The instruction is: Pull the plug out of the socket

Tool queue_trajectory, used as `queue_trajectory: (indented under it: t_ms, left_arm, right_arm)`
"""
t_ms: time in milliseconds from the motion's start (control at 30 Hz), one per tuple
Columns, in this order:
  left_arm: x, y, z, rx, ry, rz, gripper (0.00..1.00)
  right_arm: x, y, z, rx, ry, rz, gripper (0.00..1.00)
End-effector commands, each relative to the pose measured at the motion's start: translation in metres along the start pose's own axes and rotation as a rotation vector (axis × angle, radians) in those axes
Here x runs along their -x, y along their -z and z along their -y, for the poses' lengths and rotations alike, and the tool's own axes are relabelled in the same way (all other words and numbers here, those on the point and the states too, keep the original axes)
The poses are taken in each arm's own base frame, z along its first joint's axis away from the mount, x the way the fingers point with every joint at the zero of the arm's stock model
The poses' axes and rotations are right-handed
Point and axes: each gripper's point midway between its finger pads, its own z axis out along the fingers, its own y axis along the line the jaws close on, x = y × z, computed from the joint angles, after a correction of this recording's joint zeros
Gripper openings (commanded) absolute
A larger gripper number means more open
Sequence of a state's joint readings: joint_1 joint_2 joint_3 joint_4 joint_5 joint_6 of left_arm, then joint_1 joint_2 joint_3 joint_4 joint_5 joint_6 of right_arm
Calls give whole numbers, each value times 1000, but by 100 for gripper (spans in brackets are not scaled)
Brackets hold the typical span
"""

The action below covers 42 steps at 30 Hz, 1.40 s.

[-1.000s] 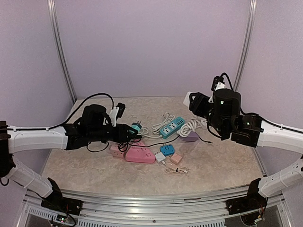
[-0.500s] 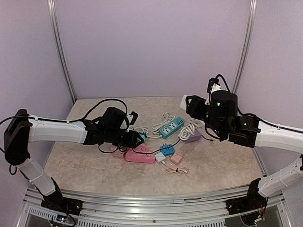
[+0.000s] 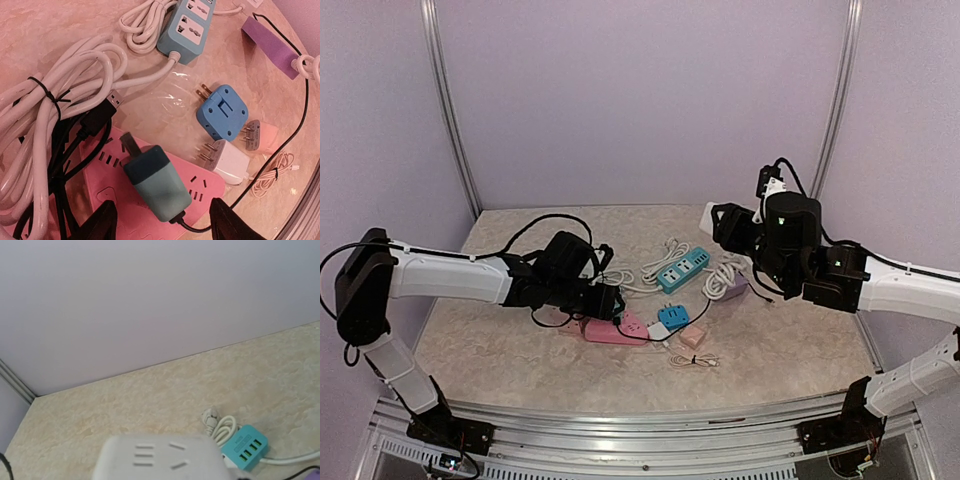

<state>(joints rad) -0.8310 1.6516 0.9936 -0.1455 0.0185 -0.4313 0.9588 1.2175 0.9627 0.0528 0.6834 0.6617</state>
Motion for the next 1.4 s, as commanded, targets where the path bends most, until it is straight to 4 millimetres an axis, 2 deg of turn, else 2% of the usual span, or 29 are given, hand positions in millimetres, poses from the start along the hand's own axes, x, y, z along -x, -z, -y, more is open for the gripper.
queue_trajectory:
  t_ms: [0, 133, 233, 367, 433, 500, 600, 767, 933, 1067, 1233, 1367]
  left_arm:
    - [12, 10, 3, -1, 7, 35, 66]
    - [15, 16, 5, -11, 12, 57, 79]
    - [25, 28, 11, -41, 12, 101, 86]
    - [52, 64, 37, -173, -15, 229, 92]
    - [71, 94, 53, -265, -24, 327, 95]
    - [82, 117, 64, -336, -30, 387, 97]
    - [90, 140, 82, -436, -36, 424, 99]
    - [94, 160, 108, -610, -29, 437, 99]
    - [94, 178, 116, -710, -59, 449, 99]
    - [85, 186, 121, -767, -85, 419, 99]
    - [77, 200, 136, -882, -119, 387, 98]
    - [75, 204, 145, -944, -124, 369, 91]
  right_arm:
    - [20, 4, -2, 17, -28, 57, 0]
    - [20, 4, -5, 37, -21, 55, 0]
    - [22, 7, -17, 108, 21, 57, 0]
    - [17, 13, -48, 283, 83, 23, 0]
    - [12, 15, -57, 338, 90, -5, 0]
    - [6, 15, -66, 386, 78, -29, 0]
    - [-1, 20, -86, 513, 43, -60, 0]
    - [-5, 38, -126, 767, 29, -74, 0]
    - [-10, 59, -151, 949, 60, -116, 0]
    - [-12, 69, -157, 1009, 58, -138, 0]
    - [-13, 73, -159, 1048, 28, -147, 0]
    - [-11, 77, -161, 1093, -10, -143, 0]
